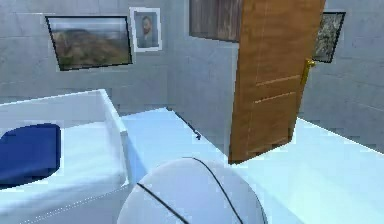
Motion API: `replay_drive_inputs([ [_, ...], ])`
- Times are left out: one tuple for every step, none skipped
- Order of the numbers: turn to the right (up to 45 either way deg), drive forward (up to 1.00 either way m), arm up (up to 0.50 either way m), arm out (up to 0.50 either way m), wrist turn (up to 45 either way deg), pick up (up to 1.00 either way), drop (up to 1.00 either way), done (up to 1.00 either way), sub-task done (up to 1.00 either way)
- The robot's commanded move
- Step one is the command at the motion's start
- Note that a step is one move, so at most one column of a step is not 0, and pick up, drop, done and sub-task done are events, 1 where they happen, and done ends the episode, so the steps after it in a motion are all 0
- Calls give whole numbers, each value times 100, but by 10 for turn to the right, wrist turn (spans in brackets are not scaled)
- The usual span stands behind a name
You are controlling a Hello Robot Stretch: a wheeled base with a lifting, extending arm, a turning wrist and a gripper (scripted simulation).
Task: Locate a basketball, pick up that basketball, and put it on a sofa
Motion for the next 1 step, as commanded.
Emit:
replay_drive_inputs([
  [360,0,0,0,0,0,0,0,0],
])
